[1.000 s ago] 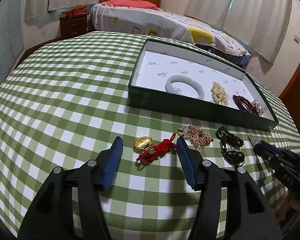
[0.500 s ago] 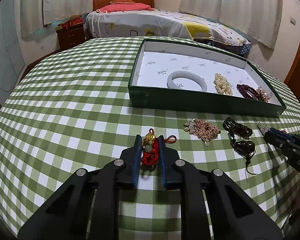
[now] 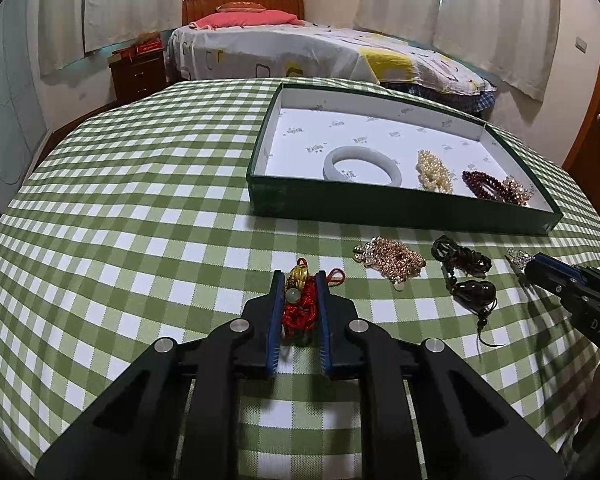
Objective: Organize jewelry
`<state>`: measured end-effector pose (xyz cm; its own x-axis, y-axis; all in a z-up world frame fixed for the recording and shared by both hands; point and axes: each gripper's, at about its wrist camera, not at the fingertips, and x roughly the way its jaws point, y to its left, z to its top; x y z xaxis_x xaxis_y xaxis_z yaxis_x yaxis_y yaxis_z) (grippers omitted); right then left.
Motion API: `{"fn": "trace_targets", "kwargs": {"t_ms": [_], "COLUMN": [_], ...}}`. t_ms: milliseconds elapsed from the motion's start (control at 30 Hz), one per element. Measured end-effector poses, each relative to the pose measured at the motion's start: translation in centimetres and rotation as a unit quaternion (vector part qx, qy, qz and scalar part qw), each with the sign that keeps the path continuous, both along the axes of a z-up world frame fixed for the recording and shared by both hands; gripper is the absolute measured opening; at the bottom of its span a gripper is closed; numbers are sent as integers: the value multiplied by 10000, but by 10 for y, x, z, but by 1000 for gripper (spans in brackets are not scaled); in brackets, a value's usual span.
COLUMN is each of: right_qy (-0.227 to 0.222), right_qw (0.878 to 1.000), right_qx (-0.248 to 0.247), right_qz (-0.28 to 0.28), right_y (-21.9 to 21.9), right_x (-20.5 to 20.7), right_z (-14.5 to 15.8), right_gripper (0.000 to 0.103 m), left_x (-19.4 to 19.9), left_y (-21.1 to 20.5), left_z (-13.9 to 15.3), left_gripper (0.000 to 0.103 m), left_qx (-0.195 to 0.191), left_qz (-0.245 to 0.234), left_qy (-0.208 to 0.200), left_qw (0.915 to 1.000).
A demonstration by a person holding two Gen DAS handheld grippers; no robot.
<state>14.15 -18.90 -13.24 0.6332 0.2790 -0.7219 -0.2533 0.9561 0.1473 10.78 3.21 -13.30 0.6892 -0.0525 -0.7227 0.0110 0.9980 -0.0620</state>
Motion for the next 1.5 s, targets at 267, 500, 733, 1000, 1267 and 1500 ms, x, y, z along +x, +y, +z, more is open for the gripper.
{"fn": "trace_targets", "kwargs": {"t_ms": [267,500,733,1000,1267,1500], "right_qy": [-145,-281,-523,-890,-1083,-890], "right_qw": [9999,9995,9984,9955,9930,9945], "right_qx": [42,84,116,120,64,-33], "right_qz": [-68,-100,-189,-313,-476,-553], "right_y": [-4,-7,-13,-21,-33,-38], "right_x": [-5,-6,1,27,66,104], "right_z": [10,19,39,68,78,61], "right_gripper": [13,13,13,13,13,13], "left_x": [-2,2,14,45,97,143], "left_y": [-1,-6,-15,-30,-39,-42], "left_z": [14,28,51,77,83,63], "left_gripper": [15,15,15,15,15,15], "left_qx": [-36,-123,-238,-249,-307,-225], "left_qz": [-11,-64,-171,-348,-370,-300], "left_qy": [-154,-282,-516,-861,-913,-650], "left_qw": [9999,9995,9982,9954,9947,9972]}}
